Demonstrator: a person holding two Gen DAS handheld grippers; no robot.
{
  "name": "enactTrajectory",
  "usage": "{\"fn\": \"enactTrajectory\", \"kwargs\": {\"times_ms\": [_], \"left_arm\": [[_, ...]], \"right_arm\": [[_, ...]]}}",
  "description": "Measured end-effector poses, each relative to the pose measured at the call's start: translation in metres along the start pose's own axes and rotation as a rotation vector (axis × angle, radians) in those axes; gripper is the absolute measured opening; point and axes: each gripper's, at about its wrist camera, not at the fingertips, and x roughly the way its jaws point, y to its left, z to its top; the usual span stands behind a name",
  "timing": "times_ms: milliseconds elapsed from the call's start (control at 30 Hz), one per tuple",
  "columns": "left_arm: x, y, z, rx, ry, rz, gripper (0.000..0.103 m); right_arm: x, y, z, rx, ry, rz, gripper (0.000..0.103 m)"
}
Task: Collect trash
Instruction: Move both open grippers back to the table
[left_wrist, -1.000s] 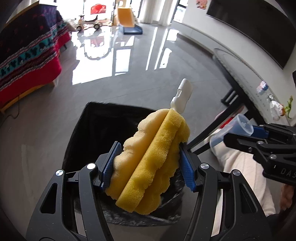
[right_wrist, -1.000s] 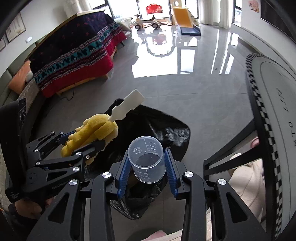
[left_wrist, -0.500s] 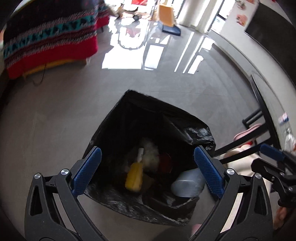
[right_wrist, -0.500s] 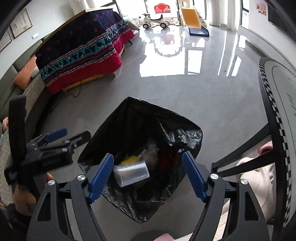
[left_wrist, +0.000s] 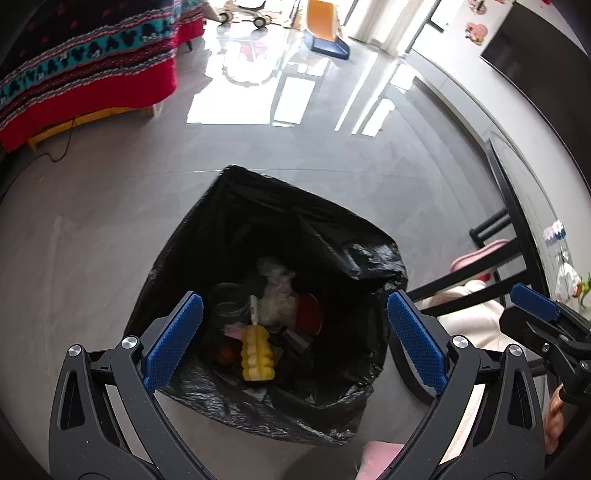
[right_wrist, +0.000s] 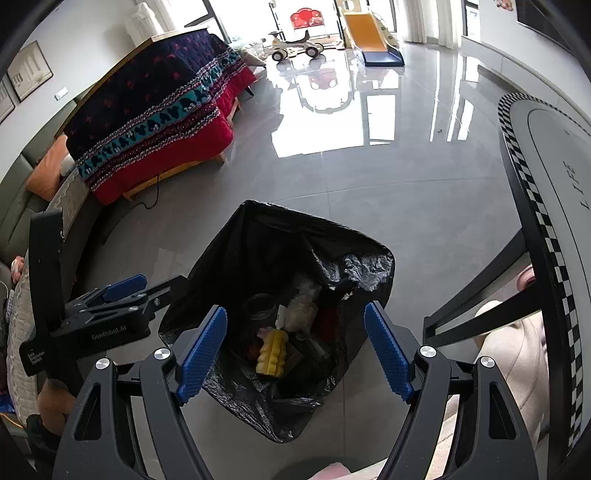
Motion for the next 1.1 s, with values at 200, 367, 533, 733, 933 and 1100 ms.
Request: {"fn": "enactTrajectory", "kwargs": {"times_ms": [200,367,533,733,933,1100], "left_arm": [[-0.002,-0.023,0.004,0.057,-0.009,-0.02,0.097],[-0.005,-0.051,0.01,0.115,-0.022,-0.046,0.097],[-0.006,-0.086,0.014,0.162,-0.037,-0.089,0.097],[-0.005,-0.136,0.024,0.254,-0.038,-0.135,0.097],[-0.002,-0.185,0.033,0.342,-0.035,-0.175,0.097],[-0.001,-0.235,0.035,0.431,-0.034,-0.215,0.097]], "right_arm": [[-0.009,-0.011,0.003,0.018,-0.024,0.005,0.078],[-0.025,-0.03,0.006,0.055,-0.067,0.006,0.078],[-0.044,-0.053,0.011,0.103,-0.116,0.005,0.078],[-0.069,-0.096,0.015,0.193,-0.169,0.006,0.078],[-0.098,-0.145,0.013,0.294,-0.232,-0.016,0.078],[-0.12,-0.179,0.007,0.35,-0.286,-0.05,0.078]]}}
